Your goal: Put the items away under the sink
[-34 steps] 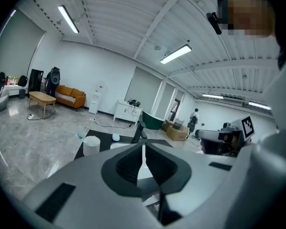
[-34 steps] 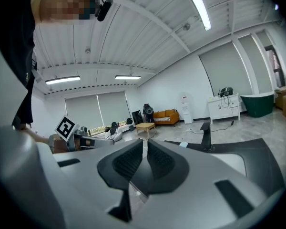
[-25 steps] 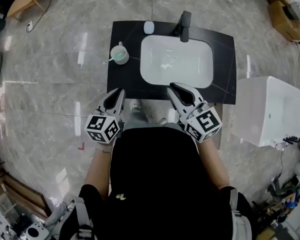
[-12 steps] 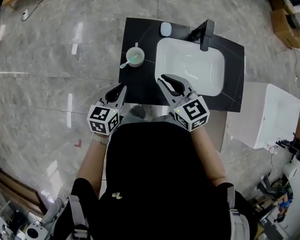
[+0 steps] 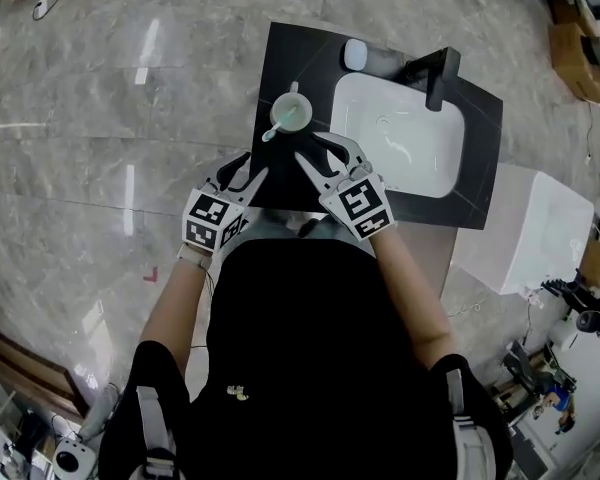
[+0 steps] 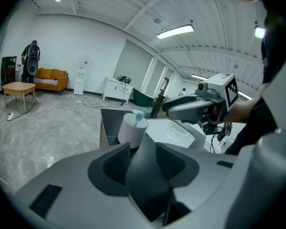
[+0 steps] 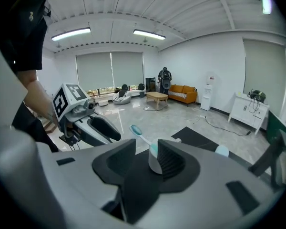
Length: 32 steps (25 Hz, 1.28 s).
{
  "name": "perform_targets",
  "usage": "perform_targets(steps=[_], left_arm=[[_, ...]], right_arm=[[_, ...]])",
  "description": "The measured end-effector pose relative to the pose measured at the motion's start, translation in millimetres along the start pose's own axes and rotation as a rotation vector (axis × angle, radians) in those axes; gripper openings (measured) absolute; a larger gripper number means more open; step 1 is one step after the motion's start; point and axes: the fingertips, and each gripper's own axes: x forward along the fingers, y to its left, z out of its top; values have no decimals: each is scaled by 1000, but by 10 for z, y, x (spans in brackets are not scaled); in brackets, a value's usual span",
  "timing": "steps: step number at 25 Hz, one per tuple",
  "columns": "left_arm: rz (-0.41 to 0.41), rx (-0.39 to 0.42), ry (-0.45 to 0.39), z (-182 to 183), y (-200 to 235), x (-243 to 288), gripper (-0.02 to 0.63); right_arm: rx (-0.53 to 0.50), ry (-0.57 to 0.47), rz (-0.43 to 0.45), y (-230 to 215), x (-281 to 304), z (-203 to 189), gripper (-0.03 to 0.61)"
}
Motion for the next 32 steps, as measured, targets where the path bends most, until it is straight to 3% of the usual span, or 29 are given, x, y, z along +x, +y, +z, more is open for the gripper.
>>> perform_targets(steps=[5,16,26,32], left_arm=[[-39,-11,20,-69,187,186,184],[-78,64,69,-61,463,471,216],[-76,45,65,-81,513,573,222],[-60,27,46,-64,575,521,222]], right_arm=[[-43,60,23,-15,414,-128,149],[-136,140,32,-34,892,-246,149],[-173,120,10,-46,931,-232,117],[-138,73,-50,-182,870,-108,56]])
